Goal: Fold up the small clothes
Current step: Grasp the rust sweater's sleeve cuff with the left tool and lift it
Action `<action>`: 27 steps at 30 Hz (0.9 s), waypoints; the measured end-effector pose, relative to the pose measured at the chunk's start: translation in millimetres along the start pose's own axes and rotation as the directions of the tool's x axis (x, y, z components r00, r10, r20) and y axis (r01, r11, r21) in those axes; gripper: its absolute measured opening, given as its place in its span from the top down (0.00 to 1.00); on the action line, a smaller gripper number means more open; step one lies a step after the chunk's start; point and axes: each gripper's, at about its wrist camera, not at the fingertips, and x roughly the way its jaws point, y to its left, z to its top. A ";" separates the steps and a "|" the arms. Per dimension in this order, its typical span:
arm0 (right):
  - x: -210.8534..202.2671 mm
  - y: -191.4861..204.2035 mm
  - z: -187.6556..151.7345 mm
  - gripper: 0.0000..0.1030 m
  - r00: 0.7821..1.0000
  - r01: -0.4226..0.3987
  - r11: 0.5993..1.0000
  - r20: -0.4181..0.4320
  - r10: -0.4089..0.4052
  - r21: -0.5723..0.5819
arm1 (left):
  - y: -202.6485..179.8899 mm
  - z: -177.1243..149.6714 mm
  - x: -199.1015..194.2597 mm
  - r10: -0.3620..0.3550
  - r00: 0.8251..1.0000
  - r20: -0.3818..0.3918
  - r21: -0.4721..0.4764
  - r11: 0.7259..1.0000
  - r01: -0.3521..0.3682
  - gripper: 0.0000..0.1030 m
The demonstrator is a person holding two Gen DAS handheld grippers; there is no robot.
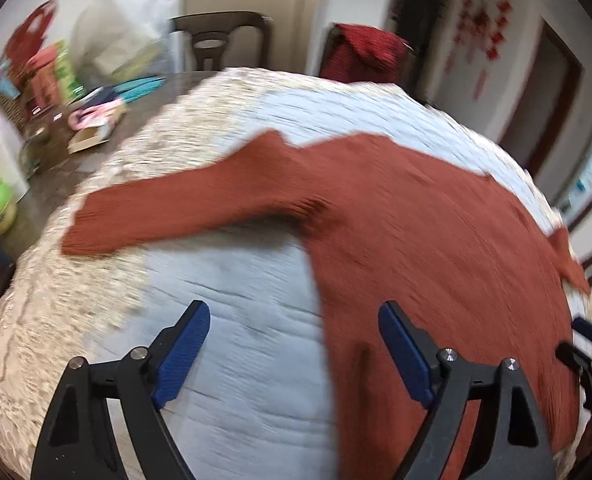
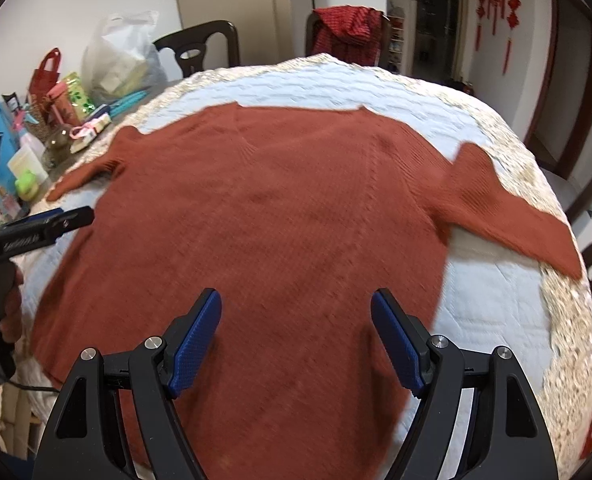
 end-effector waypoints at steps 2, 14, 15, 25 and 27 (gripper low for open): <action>1.8 4.1 5.6 0.25 1.000 -0.005 1.000 0.007 0.005 -0.010 | 19.9 6.4 -1.0 0.029 0.999 0.021 -0.046 0.999 -0.028 0.15; 18.7 17.0 17.7 0.25 0.999 -0.035 0.999 -0.012 0.035 -0.036 | 119.3 18.2 23.3 0.109 0.994 0.006 -0.338 0.936 -0.101 0.34; 20.0 16.9 18.1 0.25 0.999 -0.035 0.999 -0.016 0.035 -0.036 | 121.1 20.9 24.7 0.111 0.994 0.012 -0.340 0.935 -0.100 0.36; 26.0 11.7 22.5 0.25 0.999 -0.038 0.999 -0.027 0.037 -0.024 | 133.1 36.7 32.5 0.138 0.990 0.031 -0.358 0.926 -0.118 0.87; 26.0 10.1 21.4 0.25 0.999 -0.040 0.999 -0.028 0.039 -0.022 | 128.8 41.3 24.3 0.137 0.988 0.066 -0.338 0.935 -0.107 0.88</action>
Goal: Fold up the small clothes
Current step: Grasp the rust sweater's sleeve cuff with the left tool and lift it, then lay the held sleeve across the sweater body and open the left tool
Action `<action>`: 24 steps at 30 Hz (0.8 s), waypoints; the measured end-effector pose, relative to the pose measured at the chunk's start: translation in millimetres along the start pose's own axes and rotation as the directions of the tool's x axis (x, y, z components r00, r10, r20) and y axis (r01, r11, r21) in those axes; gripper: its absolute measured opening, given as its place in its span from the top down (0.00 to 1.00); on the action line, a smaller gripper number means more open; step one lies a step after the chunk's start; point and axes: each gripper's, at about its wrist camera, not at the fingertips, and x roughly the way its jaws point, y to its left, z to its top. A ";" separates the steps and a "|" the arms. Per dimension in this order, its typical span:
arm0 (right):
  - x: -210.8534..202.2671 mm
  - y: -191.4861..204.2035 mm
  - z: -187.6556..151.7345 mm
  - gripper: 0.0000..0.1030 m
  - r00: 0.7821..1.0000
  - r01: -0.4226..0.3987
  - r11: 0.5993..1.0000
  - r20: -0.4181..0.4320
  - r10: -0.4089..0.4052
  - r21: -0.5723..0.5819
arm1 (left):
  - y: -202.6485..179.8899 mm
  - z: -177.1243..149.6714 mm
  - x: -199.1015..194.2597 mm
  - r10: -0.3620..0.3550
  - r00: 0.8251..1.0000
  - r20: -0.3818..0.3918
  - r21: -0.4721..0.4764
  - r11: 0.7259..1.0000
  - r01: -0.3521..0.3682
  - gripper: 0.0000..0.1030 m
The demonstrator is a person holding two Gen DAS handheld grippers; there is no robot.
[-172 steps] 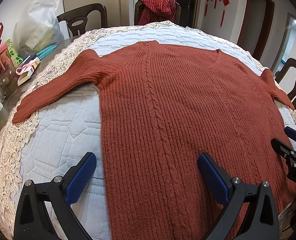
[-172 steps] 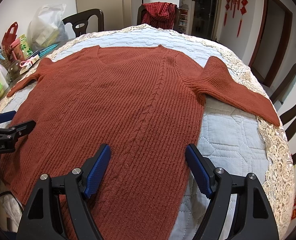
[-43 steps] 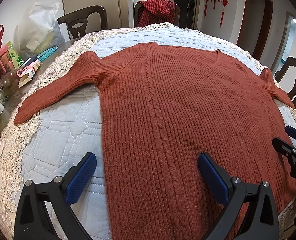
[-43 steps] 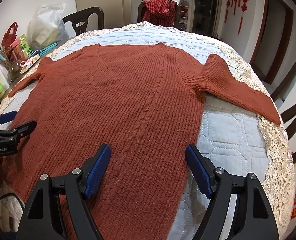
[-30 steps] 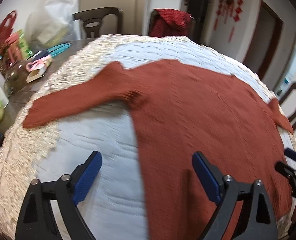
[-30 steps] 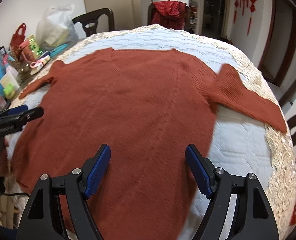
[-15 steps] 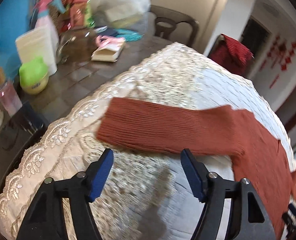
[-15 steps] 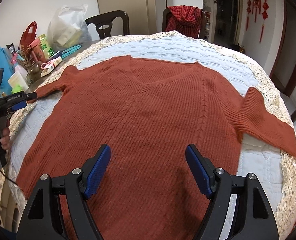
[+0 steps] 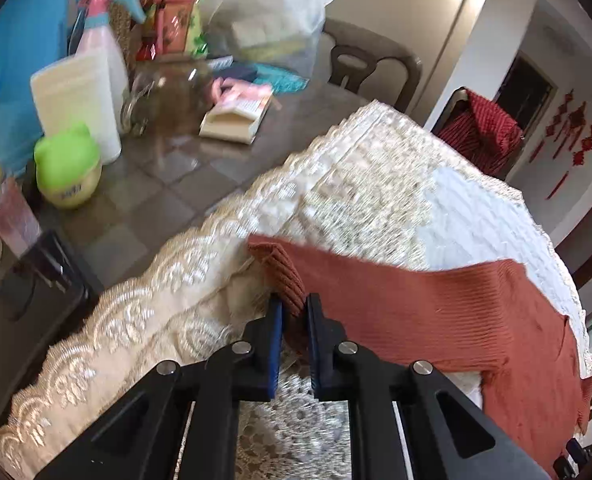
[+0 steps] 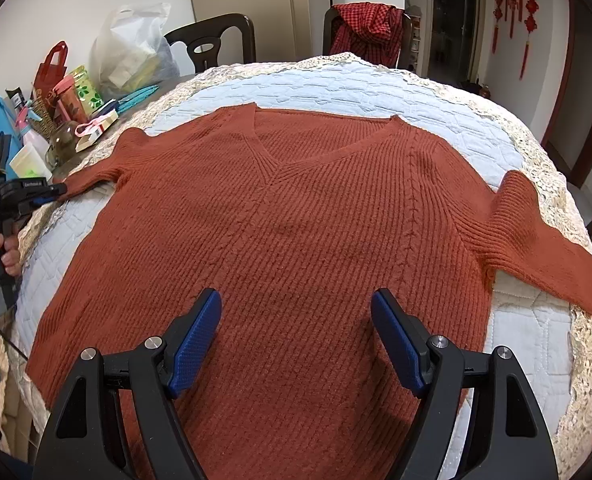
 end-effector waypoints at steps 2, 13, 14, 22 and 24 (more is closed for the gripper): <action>0.2 -2.2 -0.4 0.25 1.000 -0.001 1.000 0.000 0.001 0.005 | -10.3 5.7 -11.3 -0.037 0.999 0.035 0.027 0.999 0.036 0.88; -12.3 -17.1 -4.8 0.25 1.000 -0.010 0.998 0.028 0.008 0.062 | -160.9 10.5 -61.1 -0.416 0.909 0.018 0.313 0.866 0.390 0.88; -13.7 -18.9 -6.2 0.25 1.000 -0.006 0.998 0.029 0.004 0.069 | -176.5 4.1 -58.1 -0.447 0.894 -0.017 0.332 0.841 0.427 0.88; -17.5 -32.8 -9.6 0.25 1.000 -0.006 0.993 0.019 0.004 0.119 | -240.0 -59.2 -24.1 -0.510 0.798 -0.322 0.358 0.714 0.601 0.79; -19.1 -34.3 -7.2 0.25 0.999 -0.023 0.991 0.026 0.020 0.129 | -228.1 -57.3 -31.2 -0.523 0.795 -0.307 0.352 0.714 0.606 0.66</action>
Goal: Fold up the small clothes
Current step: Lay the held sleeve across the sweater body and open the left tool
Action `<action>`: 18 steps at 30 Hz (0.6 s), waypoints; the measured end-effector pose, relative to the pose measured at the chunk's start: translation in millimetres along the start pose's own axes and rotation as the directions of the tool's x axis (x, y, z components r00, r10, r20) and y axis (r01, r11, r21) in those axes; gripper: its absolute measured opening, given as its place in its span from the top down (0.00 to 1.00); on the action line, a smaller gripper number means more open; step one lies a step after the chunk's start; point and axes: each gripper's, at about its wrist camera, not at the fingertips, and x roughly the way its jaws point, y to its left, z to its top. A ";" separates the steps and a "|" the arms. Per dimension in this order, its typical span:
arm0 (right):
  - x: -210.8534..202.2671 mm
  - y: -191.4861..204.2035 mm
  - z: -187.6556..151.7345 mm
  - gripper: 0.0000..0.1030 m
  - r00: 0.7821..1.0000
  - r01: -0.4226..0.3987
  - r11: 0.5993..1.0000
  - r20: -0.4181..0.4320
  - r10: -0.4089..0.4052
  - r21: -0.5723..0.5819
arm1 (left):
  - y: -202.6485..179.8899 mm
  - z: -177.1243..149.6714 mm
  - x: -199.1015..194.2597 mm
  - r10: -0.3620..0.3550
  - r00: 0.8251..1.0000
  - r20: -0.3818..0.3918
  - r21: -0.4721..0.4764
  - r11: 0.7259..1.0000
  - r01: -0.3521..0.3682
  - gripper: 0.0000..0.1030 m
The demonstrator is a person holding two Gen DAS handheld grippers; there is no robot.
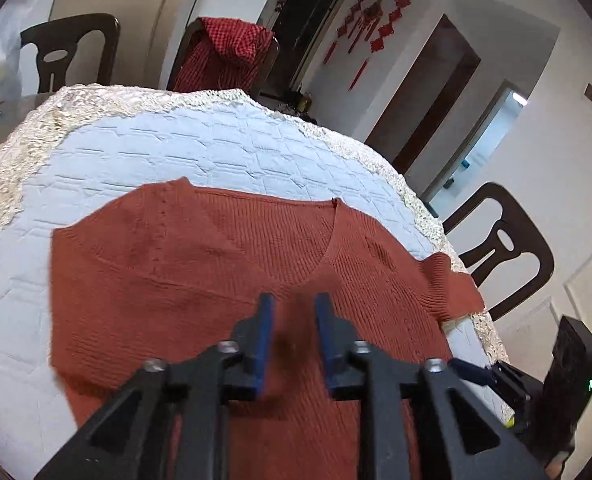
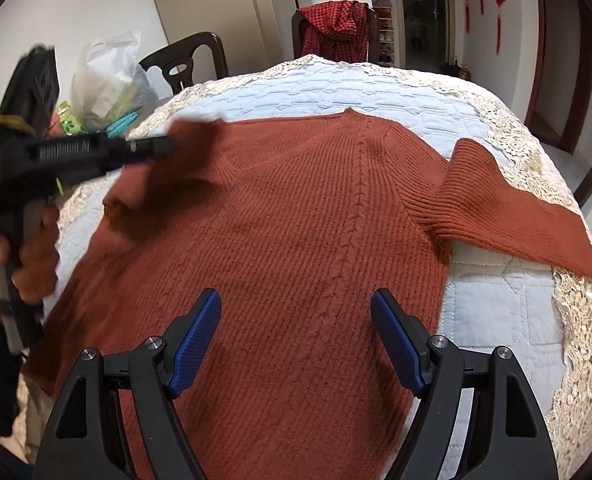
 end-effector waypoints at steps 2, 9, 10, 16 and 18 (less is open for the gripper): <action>-0.2 -0.2 2.9 0.25 1.000 -0.017 1.000 0.003 0.017 0.007 | 9.3 -1.8 -21.5 0.022 0.999 0.044 -0.003 1.000 -0.022 0.59; 20.1 13.3 33.5 0.32 0.995 -0.099 0.995 0.001 0.099 0.017 | 68.5 -1.9 -51.4 0.280 0.957 0.071 -0.063 0.959 -0.276 0.58; 27.6 15.9 39.5 0.38 0.994 -0.104 0.994 -0.007 0.105 0.017 | 76.3 -3.4 -51.2 0.295 0.954 0.054 -0.077 0.954 -0.291 0.58; 85.1 28.5 67.2 0.53 0.990 -0.096 0.995 -0.105 0.098 0.016 | 81.8 -17.5 -33.7 0.292 0.956 0.010 -0.063 0.955 -0.291 0.58; 92.3 32.7 72.7 0.63 0.992 -0.079 0.997 -0.097 0.078 -0.005 | 79.2 -20.9 -25.4 0.296 0.955 0.007 -0.045 0.954 -0.295 0.58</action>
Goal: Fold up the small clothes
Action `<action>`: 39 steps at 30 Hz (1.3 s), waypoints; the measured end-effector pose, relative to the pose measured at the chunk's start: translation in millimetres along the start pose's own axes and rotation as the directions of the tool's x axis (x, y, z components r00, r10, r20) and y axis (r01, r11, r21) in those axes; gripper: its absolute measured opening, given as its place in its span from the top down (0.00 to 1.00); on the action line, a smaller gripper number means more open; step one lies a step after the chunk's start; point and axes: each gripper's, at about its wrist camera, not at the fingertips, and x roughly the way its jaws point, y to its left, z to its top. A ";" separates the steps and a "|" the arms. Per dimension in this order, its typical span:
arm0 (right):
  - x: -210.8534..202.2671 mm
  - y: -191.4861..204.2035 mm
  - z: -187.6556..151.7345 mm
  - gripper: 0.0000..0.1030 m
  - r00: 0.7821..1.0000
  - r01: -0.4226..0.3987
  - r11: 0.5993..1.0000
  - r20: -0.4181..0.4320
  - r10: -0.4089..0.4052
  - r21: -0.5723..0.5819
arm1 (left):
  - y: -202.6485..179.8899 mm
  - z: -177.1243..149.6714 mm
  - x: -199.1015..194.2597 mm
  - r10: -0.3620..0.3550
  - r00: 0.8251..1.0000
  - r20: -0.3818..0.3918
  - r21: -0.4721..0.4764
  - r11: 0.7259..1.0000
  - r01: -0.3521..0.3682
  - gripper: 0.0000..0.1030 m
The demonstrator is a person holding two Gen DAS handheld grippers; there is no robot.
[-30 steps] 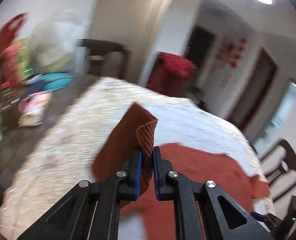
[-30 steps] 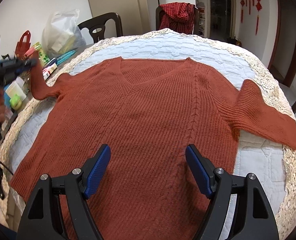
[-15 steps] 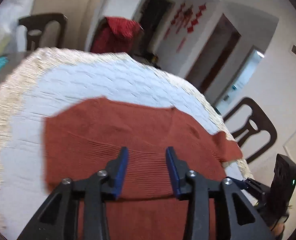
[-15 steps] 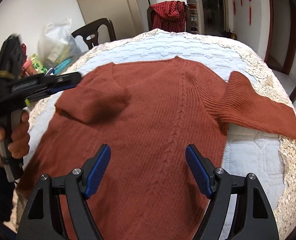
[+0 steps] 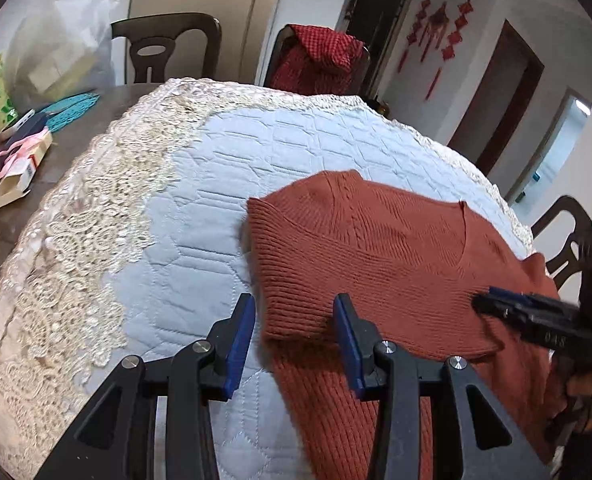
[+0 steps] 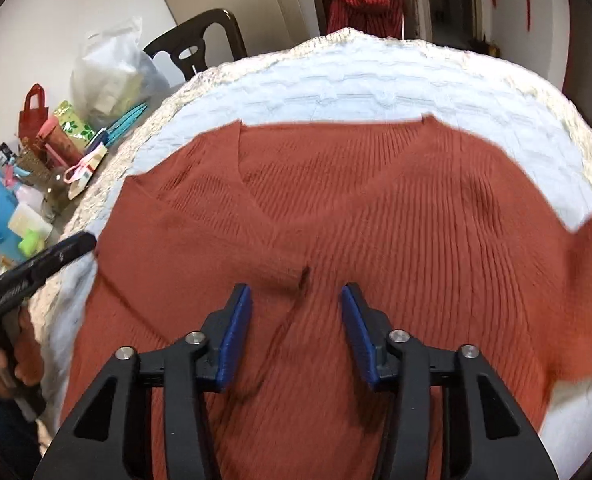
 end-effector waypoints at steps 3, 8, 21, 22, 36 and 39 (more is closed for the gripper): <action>-0.1 6.6 7.4 0.95 1.000 -0.007 1.000 -0.001 0.007 -0.022 | 1.5 -0.2 7.1 -0.001 1.000 -0.003 0.011 1.000 0.001 0.62; -18.0 7.4 27.0 0.97 0.996 -0.037 0.998 0.083 0.042 -0.050 | 4.1 3.9 5.5 -0.007 1.000 0.019 0.014 1.000 0.006 0.62; -7.6 -23.6 37.5 0.90 0.994 -0.029 0.999 0.102 0.025 0.038 | 1.4 17.1 5.9 0.003 0.999 0.054 0.030 1.000 -0.005 0.62; -13.2 -22.1 33.9 0.90 0.993 -0.045 0.998 0.110 0.040 0.041 | -0.6 17.9 8.0 0.003 0.999 0.050 0.037 0.999 -0.005 0.62; -8.7 0.9 12.0 0.90 1.000 -0.020 0.998 0.015 0.021 -0.059 | -5.5 5.2 20.2 0.027 1.000 -0.006 0.070 0.997 -0.026 0.62; 3.9 -0.9 27.7 0.90 0.999 -0.015 0.998 0.030 0.016 -0.060 | -4.8 8.9 33.1 0.030 0.999 -0.024 0.062 0.998 -0.029 0.62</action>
